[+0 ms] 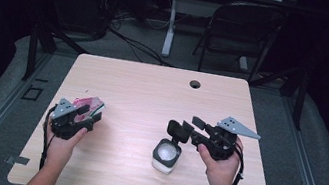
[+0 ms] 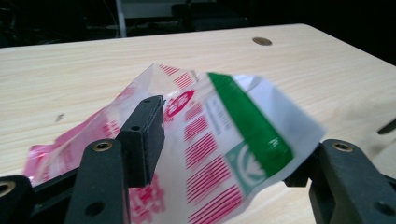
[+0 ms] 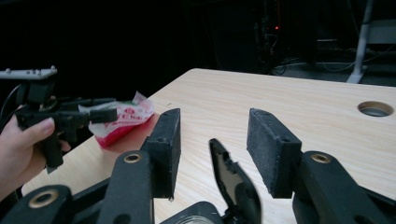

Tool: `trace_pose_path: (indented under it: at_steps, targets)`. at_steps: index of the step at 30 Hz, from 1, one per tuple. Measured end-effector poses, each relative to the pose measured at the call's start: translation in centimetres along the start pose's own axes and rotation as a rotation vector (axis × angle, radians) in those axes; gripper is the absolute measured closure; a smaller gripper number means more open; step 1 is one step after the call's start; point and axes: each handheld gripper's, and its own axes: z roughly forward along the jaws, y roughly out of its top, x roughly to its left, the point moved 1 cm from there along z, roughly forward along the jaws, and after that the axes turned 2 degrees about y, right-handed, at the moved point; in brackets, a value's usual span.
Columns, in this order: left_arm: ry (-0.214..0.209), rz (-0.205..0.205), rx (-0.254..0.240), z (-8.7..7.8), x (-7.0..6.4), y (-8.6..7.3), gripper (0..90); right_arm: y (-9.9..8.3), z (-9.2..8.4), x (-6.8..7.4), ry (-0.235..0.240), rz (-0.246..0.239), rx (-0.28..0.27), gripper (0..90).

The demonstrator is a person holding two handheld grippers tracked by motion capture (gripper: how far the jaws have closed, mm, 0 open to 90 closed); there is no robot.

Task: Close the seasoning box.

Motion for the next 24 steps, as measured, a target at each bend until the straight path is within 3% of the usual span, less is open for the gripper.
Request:
trace_pose_path:
  at_steps: [6, 13, 22, 24]
  targets:
    - [-0.005, 0.065, 0.085, 1.7, -1.4, -1.1, 41.3, -0.2, -0.8, -1.7, -0.052, 0.038, -0.013, 60.1]
    - [-0.006, 0.120, 0.136, 2.9, -2.4, -2.1, 41.7, -1.0, -0.7, -3.4, -0.102, 0.078, 0.020, 77.1]
    - [-0.038, 0.081, 0.083, 2.0, -3.3, -1.0, 41.9, -2.1, 0.6, -3.9, -0.120, 0.083, 0.075, 79.6]
    - [-0.052, 0.090, 0.078, 1.8, -3.7, -0.7, 42.0, -2.3, 0.8, -4.0, -0.122, 0.081, 0.085, 79.6]
